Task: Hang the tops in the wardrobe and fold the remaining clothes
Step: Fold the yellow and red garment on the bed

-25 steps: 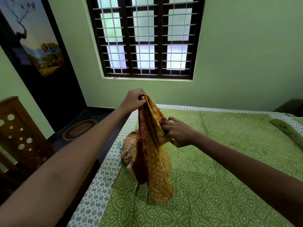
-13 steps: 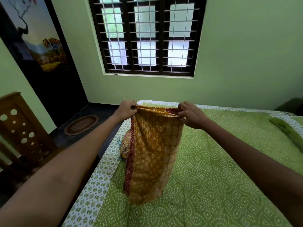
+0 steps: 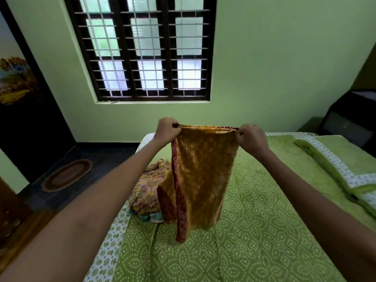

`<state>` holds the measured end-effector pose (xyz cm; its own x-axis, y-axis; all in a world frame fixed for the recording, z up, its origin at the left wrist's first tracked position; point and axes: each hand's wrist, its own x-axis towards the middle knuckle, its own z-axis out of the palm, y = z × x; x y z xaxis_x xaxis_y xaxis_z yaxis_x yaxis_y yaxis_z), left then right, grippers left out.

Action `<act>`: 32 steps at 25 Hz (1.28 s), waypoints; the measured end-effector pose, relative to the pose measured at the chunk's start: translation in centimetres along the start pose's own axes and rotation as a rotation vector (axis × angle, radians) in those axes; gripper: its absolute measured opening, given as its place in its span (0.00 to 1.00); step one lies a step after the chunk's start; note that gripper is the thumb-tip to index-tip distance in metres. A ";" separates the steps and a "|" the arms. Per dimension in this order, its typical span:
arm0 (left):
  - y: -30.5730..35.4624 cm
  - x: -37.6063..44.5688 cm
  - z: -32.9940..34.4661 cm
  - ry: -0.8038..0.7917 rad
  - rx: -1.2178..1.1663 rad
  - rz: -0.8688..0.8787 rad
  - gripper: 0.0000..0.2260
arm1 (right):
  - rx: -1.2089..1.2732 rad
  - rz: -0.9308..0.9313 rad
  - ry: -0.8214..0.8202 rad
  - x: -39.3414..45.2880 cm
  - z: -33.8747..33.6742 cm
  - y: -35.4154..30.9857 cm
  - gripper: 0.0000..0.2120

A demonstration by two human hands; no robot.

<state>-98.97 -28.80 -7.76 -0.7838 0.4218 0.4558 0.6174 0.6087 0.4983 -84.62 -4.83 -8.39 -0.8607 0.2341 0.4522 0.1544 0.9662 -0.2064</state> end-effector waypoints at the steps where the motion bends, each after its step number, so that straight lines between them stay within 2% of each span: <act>1: 0.5 0.4 0.4 -0.002 -0.024 0.022 0.05 | -0.026 0.045 0.035 -0.5 -0.3 0.5 0.13; 5: 2.6 1.8 2.3 -0.051 -0.074 0.148 0.06 | -0.167 0.151 0.062 -2.5 -1.6 2.0 0.13; 13: 9.1 3.7 8.3 -0.033 -0.096 0.198 0.10 | -0.246 0.358 0.187 -5.9 -4.5 7.4 0.10; 17: 13.4 4.7 11.9 -0.079 -0.162 0.222 0.11 | -0.246 0.432 0.246 -7.0 -6.0 11.5 0.10; 21: 19.4 6.2 17.5 -0.163 -0.292 0.247 0.10 | -0.145 0.550 0.256 -7.3 -7.5 18.7 0.11; 25: 24.4 9.1 26.0 -0.278 -0.245 0.210 0.07 | 0.092 0.673 0.254 -6.1 -7.2 28.1 0.17; 28: 28.6 11.4 33.9 -0.355 -0.190 0.178 0.06 | 0.294 0.826 0.252 -5.3 -5.4 37.0 0.13; 32: 33.5 14.3 40.9 -0.334 -0.241 0.146 0.07 | 0.328 0.804 0.273 -3.6 -5.3 44.0 0.13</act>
<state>-92.26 25.15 -14.66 -0.6415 0.7100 0.2905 0.6904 0.3692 0.6222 -72.18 37.45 -14.49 -0.4024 0.8817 0.2462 0.4766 0.4314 -0.7660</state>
